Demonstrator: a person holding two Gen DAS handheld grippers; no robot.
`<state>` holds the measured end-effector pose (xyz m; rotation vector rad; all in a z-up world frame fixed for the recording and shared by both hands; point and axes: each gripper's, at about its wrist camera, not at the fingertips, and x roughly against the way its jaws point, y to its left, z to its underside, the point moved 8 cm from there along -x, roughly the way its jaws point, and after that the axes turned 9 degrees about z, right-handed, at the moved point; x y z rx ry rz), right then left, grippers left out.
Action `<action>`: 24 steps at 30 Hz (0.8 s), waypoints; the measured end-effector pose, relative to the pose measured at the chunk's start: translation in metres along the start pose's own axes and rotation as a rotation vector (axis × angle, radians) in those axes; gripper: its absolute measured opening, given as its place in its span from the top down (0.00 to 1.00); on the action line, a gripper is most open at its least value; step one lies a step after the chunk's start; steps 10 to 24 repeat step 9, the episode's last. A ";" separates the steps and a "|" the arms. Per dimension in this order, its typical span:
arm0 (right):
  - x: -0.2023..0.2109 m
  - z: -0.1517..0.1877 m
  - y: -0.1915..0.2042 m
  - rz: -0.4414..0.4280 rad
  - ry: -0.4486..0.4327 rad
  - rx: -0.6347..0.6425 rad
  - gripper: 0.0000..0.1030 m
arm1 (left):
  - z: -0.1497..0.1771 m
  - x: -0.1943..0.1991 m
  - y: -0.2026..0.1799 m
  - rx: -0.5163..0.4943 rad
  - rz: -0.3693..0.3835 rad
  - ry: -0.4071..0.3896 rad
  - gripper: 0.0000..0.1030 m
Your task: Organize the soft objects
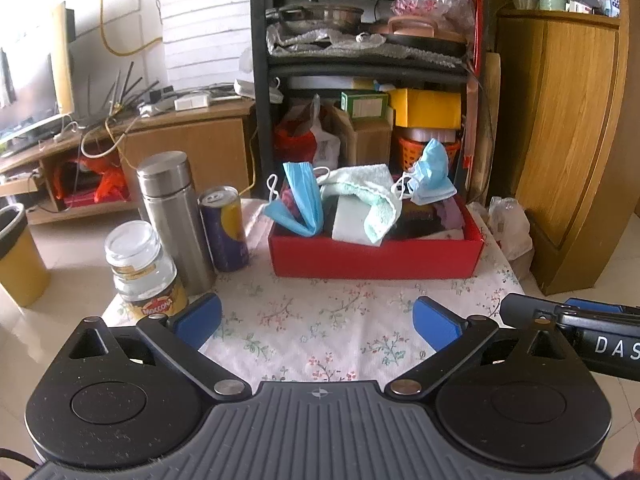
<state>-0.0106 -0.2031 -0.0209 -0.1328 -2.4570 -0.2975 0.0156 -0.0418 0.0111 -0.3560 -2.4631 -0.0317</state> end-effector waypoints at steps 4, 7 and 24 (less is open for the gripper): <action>0.001 -0.001 0.000 -0.002 -0.010 -0.003 0.55 | -0.002 0.001 0.000 -0.004 0.007 -0.021 0.06; 0.002 -0.002 0.001 -0.008 -0.019 -0.005 0.54 | -0.003 0.001 0.001 -0.007 0.017 -0.031 0.05; 0.002 -0.003 0.001 -0.007 -0.025 -0.007 0.52 | -0.003 0.001 0.003 0.005 0.019 -0.021 0.05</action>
